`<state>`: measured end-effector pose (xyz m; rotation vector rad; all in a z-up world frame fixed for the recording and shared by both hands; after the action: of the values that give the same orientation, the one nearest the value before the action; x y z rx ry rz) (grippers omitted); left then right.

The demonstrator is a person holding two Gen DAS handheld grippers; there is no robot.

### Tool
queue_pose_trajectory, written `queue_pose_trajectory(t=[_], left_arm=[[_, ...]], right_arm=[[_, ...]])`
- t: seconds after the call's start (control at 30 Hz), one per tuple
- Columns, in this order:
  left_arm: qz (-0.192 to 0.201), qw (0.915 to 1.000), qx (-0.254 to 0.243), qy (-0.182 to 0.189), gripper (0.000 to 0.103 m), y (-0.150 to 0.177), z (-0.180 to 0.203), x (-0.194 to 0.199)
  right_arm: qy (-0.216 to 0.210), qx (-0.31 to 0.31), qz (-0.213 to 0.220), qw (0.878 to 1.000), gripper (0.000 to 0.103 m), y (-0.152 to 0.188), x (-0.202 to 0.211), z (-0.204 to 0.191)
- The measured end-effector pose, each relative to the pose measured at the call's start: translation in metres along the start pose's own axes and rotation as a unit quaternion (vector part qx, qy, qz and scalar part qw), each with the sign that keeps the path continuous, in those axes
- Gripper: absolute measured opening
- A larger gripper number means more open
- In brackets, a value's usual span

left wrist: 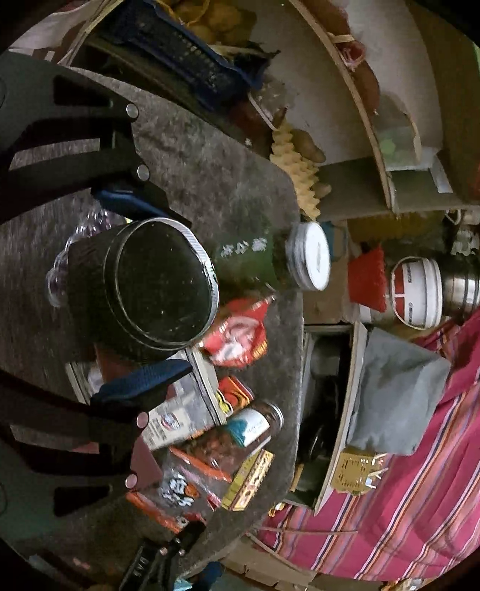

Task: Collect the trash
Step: 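Grasp the orange-and-white snack wrapper with the right tool while the left tool holds the cup, then carry the cup and wrapper to the blue basket and release both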

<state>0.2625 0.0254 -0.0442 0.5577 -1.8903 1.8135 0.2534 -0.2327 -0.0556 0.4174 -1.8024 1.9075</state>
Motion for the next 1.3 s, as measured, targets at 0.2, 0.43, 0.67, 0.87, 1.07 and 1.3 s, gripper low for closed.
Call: queue_pose_trajectory(t=[0.2,0.43,0.67,0.87,1.07,1.3], left_arm=[[0.001,1.0000,0.002,-0.001,0.069,0.002,-0.006,-0.001],[0.003,0.9999,-0.010,-0.003,0.068,0.006,-0.002,-0.001],[0.008,0.9999,-0.013,-0.002,0.068,0.004,0.007,0.003],[0.022,0.9996,-0.014,0.008,0.068,-0.006,0.025,0.013],[0.036,0.9986,-0.033,0.021,0.068,-0.009,0.056,0.023],[0.045,0.9962,-0.058,0.048,0.068,-0.012,0.111,0.034]], right_arm=[[-0.028,0.002,-0.030,0.999,0.091,0.009,-0.014,-0.028],[-0.065,0.010,-0.047,0.997,0.046,0.014,-0.018,-0.045],[-0.088,0.013,-0.048,0.995,0.019,0.014,-0.011,-0.044],[-0.074,0.009,-0.023,0.997,0.006,0.007,0.008,-0.020],[-0.050,-0.022,-0.006,0.998,0.006,0.003,0.028,0.034],[-0.012,-0.056,0.013,0.998,0.006,0.004,0.057,0.107]])
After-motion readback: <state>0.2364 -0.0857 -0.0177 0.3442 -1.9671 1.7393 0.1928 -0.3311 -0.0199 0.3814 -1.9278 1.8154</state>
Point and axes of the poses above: each gripper's, at about its wrist camera, not at the fingertips, and x roughly against the way its jaws point, z to its right, y to its underside, the point moved 6 cm from there along -x, roughly the way its jaws point, and after that the axes turned 3 degrees about z, right-handed, at the moved point
